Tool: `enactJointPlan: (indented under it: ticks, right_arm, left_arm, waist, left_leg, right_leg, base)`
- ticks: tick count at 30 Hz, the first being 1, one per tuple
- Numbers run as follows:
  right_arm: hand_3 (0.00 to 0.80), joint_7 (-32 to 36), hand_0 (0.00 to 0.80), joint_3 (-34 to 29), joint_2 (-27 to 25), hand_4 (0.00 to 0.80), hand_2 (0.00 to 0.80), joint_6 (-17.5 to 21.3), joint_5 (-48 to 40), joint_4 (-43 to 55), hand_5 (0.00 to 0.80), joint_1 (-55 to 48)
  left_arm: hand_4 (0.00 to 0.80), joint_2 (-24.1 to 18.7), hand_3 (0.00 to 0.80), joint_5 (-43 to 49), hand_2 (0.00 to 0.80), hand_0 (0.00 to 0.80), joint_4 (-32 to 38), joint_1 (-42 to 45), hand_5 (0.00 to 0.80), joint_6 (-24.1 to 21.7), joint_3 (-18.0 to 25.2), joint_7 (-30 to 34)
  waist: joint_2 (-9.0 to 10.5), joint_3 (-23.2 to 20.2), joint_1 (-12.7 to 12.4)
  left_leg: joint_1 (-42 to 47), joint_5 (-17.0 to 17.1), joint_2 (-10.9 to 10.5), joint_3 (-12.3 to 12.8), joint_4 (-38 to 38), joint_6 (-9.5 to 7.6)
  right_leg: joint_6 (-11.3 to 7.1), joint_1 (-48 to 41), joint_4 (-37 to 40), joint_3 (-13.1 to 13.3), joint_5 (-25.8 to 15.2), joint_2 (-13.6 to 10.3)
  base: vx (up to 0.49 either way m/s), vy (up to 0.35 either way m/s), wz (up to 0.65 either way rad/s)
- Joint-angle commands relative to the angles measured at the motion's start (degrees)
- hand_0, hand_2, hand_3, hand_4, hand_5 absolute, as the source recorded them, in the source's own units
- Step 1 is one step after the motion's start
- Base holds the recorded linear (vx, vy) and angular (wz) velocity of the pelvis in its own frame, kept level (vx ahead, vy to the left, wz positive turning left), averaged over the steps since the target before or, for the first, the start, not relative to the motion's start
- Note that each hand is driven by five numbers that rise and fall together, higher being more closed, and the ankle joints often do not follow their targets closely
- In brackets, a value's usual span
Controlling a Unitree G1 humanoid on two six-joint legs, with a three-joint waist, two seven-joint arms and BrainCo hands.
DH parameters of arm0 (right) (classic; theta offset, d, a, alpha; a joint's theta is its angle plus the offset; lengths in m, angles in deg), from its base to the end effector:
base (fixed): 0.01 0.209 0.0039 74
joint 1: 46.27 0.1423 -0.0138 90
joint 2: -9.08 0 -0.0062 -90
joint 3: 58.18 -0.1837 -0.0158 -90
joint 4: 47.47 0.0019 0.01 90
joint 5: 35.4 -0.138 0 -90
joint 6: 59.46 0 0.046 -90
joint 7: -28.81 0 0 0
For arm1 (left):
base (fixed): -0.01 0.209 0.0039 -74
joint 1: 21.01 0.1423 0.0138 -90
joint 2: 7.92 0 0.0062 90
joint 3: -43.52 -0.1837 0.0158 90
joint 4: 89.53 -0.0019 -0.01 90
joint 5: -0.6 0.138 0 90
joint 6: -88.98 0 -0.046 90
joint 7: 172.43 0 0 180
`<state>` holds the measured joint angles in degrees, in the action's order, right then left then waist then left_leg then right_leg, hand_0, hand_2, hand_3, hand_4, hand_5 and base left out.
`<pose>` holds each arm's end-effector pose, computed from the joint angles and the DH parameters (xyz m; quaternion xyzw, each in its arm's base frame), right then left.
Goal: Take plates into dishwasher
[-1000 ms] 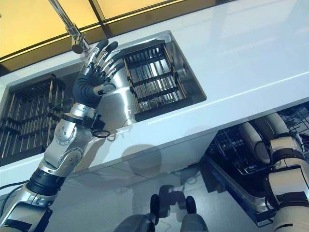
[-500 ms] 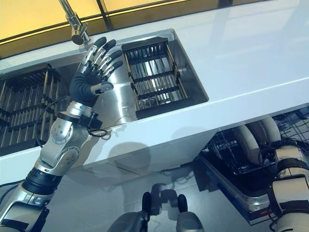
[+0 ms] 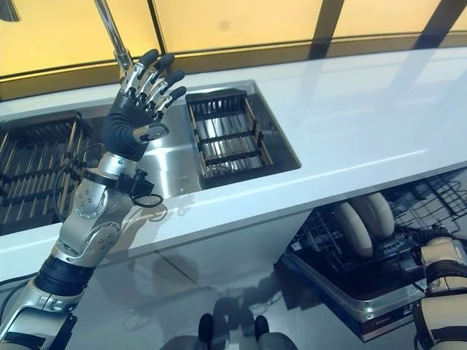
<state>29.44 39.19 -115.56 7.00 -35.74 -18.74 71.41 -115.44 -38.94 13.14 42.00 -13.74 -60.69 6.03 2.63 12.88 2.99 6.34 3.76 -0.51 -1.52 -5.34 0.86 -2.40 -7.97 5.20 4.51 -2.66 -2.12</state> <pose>0.2150 -0.3945 0.0763 -0.3241 0.4395 -0.2724 0.7922 0.2478 0.1643 0.1952 -0.0584 -0.3333 -0.2207 0.9148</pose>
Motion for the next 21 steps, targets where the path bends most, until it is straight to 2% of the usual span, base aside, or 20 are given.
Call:
enactJointPlan:
  ticks: [1, 8, 10, 12, 13, 16, 21]
  right_arm:
    - [0.0, 2.5, 0.0, 1.6, -6.9, 0.0, 0.0, -0.6, 4.5, 0.0, 0.0, -1.1]
    - [0.0, 4.9, 0.0, -0.8, -7.1, 0.0, 0.0, -3.1, 4.7, 3.3, 0.0, -5.0]
    - [0.0, 2.2, 0.0, -3.8, -6.4, 0.0, 0.0, -4.4, -0.8, 4.7, 0.0, -7.1]
    - [0.0, -4.2, 0.0, -8.3, -4.7, 0.0, 0.0, -5.1, -6.0, 5.0, 0.0, -9.6]
    - [0.0, -6.0, 0.0, -10.1, -4.1, 0.0, 0.0, -4.4, -7.1, 4.8, 0.0, -10.8]
    - [0.0, -17.8, 0.0, -16.7, 0.6, 0.0, 0.0, -2.6, -13.9, 4.6, 0.0, -14.9]
    - [0.0, -29.6, 0.0, -21.0, 6.9, 0.0, 0.0, 1.5, -21.7, 1.5, 0.0, -17.4]
  left_arm:
    - [0.0, 2.7, 0.0, -0.7, 0.0, 0.0, -0.2, 0.6, 0.0, -1.9, 0.7, 0.6]
    - [0.0, 3.7, 0.0, -0.2, 0.0, 0.0, -0.7, 1.0, 0.0, -1.3, 1.3, 0.2]
    - [0.0, 4.0, 0.0, -0.1, 0.0, 0.0, -0.7, 1.3, 0.0, -1.0, 1.5, 0.0]
    - [0.0, 4.5, 0.0, 0.0, 0.0, 0.0, -1.5, 1.7, 0.0, -1.3, 2.0, 0.7]
    - [0.0, 4.6, 0.0, 0.0, 0.0, 0.0, -1.5, 2.0, 0.0, -1.3, 2.2, 0.9]
    - [0.0, 5.2, 0.0, -0.1, 0.0, 0.0, -1.5, 3.4, 0.0, -1.2, 3.1, 2.2]
    - [0.0, 5.4, 0.0, -0.7, 0.0, 0.0, -1.7, 4.3, 0.0, -1.0, 3.4, 3.3]
  waist:
    - [-0.04, -5.2, 0.5]
    - [0.8, -6.8, 1.6]
    - [0.89, -7.2, 2.0]
    - [0.94, -7.6, 2.3]
    - [0.9, -7.7, 2.3]
    - [0.34, -8.0, 2.7]
    - [-0.82, -8.2, 2.6]
  left_leg:
    - [2.5, -7.6, -2.4, 1.4, 0.3, -3.89]
    - [3.2, -7.9, -2.0, 2.1, 0.3, -4.03]
    - [3.4, -8.0, -2.0, 2.2, 0.3, -4.11]
    - [3.6, -8.2, -1.9, 2.4, 0.3, -4.2]
    - [3.7, -8.3, -1.8, 2.5, 0.3, -4.26]
    - [4.0, -8.5, -1.7, 2.6, 0.3, -4.57]
    - [4.5, -8.6, -1.5, 2.7, 0.3, -4.89]
  right_leg:
    - [0.95, 0.5, -0.2, 1.0, 0.6, 4.8]
    - [0.87, 0.1, -0.2, 2.1, 0.6, 5.1]
    - [0.85, -0.1, -0.2, 2.4, 0.6, 5.2]
    - [0.8, -0.1, -0.2, 2.9, 0.5, 5.3]
    - [0.79, -0.1, -0.2, 3.0, 0.5, 5.4]
    - [0.77, -0.1, -0.2, 3.3, 0.5, 5.5]
    - [0.79, -0.4, -0.2, 3.6, 0.5, 5.4]
  base:
    - [0.016, 0.066, -0.02]
    - [0.009, 0.063, -0.08]
    - [0.012, 0.056, -0.05]
    - [0.013, 0.037, -0.04]
    - [0.012, 0.033, -0.06]
    - [0.012, 0.018, -0.11]
    - [0.016, -0.01, -0.1]
